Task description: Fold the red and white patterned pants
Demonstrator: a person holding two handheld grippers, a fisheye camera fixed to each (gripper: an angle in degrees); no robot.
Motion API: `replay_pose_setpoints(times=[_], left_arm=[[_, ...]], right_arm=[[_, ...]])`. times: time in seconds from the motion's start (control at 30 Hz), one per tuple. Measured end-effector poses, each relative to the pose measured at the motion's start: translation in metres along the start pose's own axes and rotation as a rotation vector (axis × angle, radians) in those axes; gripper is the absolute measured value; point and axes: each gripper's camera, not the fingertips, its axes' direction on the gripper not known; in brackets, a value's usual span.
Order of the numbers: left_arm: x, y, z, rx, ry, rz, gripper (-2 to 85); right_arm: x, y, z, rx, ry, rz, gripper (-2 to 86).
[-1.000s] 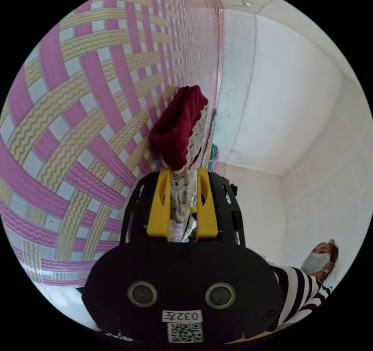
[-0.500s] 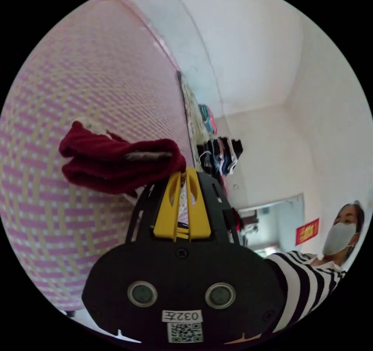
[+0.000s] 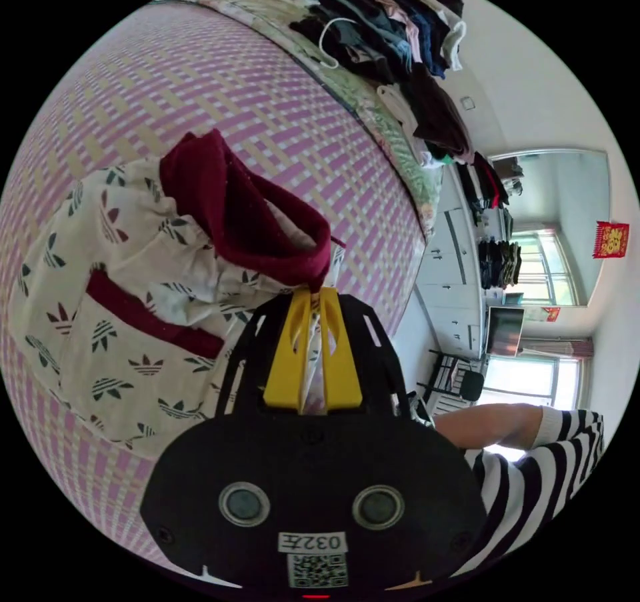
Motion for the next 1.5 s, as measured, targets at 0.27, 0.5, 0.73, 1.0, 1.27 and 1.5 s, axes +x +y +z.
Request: replay_pose_setpoints(times=[0.27, 0.5, 0.73, 1.0, 1.27, 1.5], left_arm=[[0.018, -0.015, -0.011, 0.0, 0.066, 0.167, 6.1], [-0.023, 0.051, -0.064, 0.084, 0.08, 0.064, 0.9], [-0.03, 0.113, -0.024, -0.045, 0.013, 0.007, -0.1], [-0.034, 0.115, -0.025, 0.028, 0.112, -0.057, -1.1], [-0.021, 0.084, -0.04, -0.005, 0.129, 0.003, -1.5], [-0.064, 0.048, -0.153, 0.298, 0.083, -0.131, -0.9]], right_arm=[[0.007, 0.013, -0.064, 0.12, -0.155, 0.059, 4.9], [0.062, 0.062, -0.168, 0.501, -0.068, 0.435, 5.9], [0.069, -0.018, -0.198, 0.399, 0.14, 0.423, 10.2], [0.042, -0.06, -0.218, 0.335, 0.195, 0.379, 2.7], [0.073, -0.035, -0.242, 0.316, 0.144, 0.553, 5.3], [0.032, -0.082, -0.279, 0.354, 0.275, 0.303, 6.1]])
